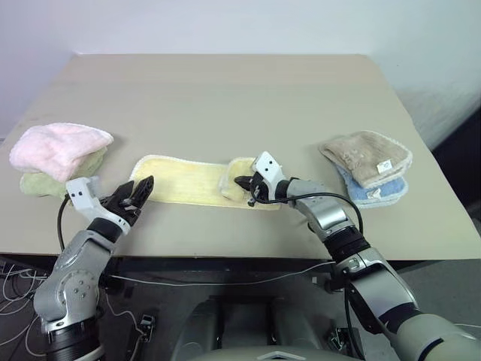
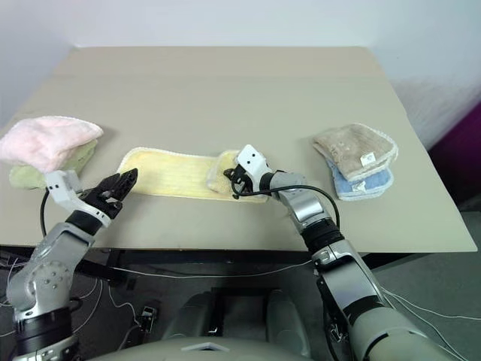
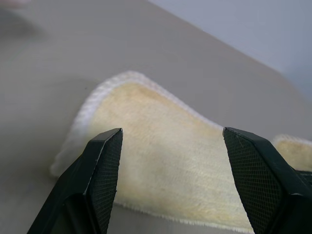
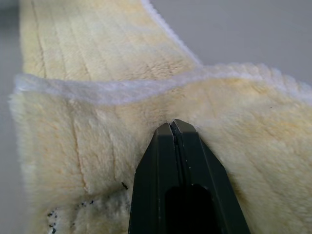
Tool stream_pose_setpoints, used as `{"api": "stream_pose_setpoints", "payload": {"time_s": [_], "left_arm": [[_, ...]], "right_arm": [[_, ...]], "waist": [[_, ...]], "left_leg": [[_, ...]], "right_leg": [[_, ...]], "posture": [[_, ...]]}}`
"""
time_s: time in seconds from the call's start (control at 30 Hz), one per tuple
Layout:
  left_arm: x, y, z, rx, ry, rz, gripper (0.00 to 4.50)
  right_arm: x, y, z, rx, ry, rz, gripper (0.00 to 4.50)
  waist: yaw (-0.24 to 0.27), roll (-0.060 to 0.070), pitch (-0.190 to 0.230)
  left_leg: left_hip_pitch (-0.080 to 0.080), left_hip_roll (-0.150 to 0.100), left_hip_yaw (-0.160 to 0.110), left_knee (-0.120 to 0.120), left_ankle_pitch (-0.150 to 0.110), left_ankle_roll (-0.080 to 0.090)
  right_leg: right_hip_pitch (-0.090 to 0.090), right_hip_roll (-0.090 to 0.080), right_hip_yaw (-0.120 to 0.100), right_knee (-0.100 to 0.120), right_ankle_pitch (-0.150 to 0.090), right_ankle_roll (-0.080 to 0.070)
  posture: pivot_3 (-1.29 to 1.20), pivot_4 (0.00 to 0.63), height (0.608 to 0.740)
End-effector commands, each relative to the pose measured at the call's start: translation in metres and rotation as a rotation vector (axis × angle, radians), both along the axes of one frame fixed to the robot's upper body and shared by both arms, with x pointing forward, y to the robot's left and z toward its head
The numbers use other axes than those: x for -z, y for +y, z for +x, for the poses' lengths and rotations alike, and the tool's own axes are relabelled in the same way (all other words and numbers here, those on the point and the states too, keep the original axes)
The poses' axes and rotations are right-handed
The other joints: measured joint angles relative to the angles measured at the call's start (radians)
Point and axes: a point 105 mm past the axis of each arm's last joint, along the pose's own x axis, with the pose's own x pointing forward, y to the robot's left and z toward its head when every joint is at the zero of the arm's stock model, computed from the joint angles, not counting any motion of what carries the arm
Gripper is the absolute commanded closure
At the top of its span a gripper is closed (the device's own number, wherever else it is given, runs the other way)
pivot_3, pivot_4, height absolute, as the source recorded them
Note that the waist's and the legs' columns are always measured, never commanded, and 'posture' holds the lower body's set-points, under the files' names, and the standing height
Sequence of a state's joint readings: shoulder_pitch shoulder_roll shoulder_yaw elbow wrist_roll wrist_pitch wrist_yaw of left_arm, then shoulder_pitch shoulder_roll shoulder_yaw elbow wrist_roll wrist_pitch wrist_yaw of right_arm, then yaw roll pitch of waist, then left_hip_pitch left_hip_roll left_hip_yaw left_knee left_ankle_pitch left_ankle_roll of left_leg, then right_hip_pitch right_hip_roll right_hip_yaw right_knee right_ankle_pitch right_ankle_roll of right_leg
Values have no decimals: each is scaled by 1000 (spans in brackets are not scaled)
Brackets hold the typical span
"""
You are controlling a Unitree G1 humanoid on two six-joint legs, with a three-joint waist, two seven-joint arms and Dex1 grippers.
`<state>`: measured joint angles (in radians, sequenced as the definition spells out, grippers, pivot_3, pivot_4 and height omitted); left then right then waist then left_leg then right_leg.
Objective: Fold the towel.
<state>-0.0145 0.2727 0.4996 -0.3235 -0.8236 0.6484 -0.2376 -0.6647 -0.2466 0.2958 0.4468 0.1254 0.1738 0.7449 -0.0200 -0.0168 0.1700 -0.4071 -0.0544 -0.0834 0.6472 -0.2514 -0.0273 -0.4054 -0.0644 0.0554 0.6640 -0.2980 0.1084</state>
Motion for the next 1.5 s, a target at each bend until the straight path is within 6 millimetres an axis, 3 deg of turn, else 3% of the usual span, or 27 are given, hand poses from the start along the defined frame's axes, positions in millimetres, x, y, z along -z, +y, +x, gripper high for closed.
{"api": "stream_pose_setpoints", "payload": {"time_s": [0.03, 0.1, 0.2, 0.33, 0.57, 0.93, 1.07, 1.43, 1.5], "left_arm": [[-11, 8, -11, -86, -26, -102, 1058], [-5, 13, -13, -128, 7, -151, 710], [0, 15, -14, -154, 32, -216, 17], [0, 16, -8, -165, 51, -287, 17], [21, 12, 20, -152, 206, -334, 17], [16, -3, 52, -63, 227, -437, 17], [8, -5, 58, -41, 199, -447, 847], [-2, 1, 62, -39, 138, -478, 4479], [-3, 4, 62, -44, 129, -479, 4479]], "right_arm": [[-59, 2, -9, -69, -136, 145, 4470], [-83, -4, -15, -86, -173, 192, 4500], [-100, -12, -22, -96, -203, 199, 4500], [-107, -16, -24, -86, -215, 196, 4500], [-108, -16, -27, -71, -218, 210, 4500], [-99, -23, -36, -22, -212, 207, 4500], [-97, -27, -38, 4, -211, 202, 4500], [-92, -34, -38, 43, -207, 192, 4500], [-91, -35, -37, 47, -207, 189, 4500]], "waist": [[2, 0, 0], [4, 0, 0], [7, 0, 0], [6, 0, 0], [7, 0, 0], [16, 1, 0], [17, 1, 0], [6, 0, 0], [7, 0, 0]], "left_leg": [[-1, 0, 0, 0, 0, 0], [-1, 0, 0, 0, 0, 0], [-1, 0, -1, 0, 0, 0], [-1, -1, -1, 0, 0, 0], [-1, -1, -1, 0, 0, 0], [-1, -2, -2, 0, 1, -1], [-1, -2, -2, 0, 1, -1], [-1, -1, -2, -1, 1, -1], [-1, -1, -2, -1, 1, -1]], "right_leg": [[-1, 0, 0, 0, 0, 0], [-1, 0, 0, 0, 0, 0], [0, 0, 0, -1, 0, 0], [0, -1, -1, -1, 0, 0], [0, 0, -1, -1, 0, 0], [1, -1, -2, -1, 0, 0], [1, -1, -2, -1, 0, 0], [-1, 0, -2, -1, 0, 0], [0, 0, -2, -1, 0, 0]], "posture": [[0, 150, 740], [0, 150, 740], [0, 150, 740], [0, 150, 740], [0, 150, 740], [0, 150, 740], [0, 150, 740], [0, 150, 740], [0, 150, 740]]}}
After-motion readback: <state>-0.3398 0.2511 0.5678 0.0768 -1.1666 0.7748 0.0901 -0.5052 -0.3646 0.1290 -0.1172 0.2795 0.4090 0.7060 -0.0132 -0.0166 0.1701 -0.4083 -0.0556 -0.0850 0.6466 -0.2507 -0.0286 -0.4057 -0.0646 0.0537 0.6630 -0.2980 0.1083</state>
